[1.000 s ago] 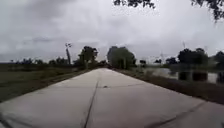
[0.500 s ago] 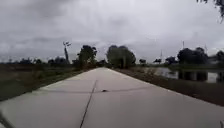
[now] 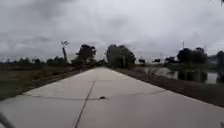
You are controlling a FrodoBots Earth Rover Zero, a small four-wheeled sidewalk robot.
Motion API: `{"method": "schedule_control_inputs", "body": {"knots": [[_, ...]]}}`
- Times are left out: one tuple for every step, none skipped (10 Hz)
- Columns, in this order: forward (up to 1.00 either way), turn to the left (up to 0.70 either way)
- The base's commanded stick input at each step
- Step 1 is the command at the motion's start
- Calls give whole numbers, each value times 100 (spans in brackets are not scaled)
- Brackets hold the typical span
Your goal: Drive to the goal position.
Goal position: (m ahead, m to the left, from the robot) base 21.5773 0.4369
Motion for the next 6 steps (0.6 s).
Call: {"method": "schedule_control_inputs", "body": {"knots": [[85,34],[85,34],[85,24],[85,0],[85,0],[85,0]]}}
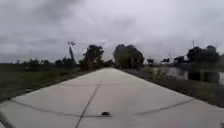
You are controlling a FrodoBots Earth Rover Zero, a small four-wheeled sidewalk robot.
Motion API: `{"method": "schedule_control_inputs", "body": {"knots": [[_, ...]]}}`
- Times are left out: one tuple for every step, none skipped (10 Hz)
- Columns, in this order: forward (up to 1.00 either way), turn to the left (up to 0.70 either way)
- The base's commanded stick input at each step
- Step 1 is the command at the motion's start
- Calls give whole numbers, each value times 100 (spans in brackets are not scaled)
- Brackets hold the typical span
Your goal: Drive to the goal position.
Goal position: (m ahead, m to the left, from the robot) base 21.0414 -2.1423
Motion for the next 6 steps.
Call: {"method": "schedule_control_inputs", "body": {"knots": [[85,0],[85,0],[85,0],[85,0],[85,0],[85,0]]}}
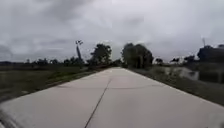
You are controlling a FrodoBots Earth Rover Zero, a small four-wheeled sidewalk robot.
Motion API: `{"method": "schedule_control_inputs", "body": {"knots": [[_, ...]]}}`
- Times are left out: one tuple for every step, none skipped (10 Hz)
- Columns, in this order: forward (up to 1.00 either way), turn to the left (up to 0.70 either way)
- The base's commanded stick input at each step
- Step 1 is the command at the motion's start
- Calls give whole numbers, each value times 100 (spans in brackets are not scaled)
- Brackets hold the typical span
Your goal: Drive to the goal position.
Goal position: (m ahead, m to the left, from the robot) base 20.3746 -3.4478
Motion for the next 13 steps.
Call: {"method": "schedule_control_inputs", "body": {"knots": [[85,0],[85,0],[85,0],[85,0],[85,0],[85,0],[85,0],[85,0],[85,0],[85,0],[85,0],[85,0],[85,0]]}}
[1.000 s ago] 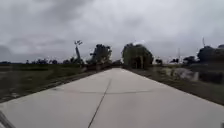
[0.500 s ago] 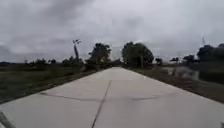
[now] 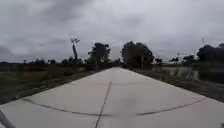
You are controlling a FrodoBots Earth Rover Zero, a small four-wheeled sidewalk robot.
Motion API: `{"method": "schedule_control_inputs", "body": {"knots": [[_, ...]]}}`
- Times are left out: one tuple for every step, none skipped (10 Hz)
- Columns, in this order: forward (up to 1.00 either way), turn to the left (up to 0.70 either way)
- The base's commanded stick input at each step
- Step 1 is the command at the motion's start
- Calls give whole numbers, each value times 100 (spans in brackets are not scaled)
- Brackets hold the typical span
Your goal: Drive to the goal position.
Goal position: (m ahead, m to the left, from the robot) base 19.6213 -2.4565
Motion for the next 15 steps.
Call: {"method": "schedule_control_inputs", "body": {"knots": [[85,0],[85,0],[85,0],[85,0],[85,0],[85,0],[85,0],[85,0],[85,0],[85,0],[85,0],[85,0],[85,0],[85,0],[85,0]]}}
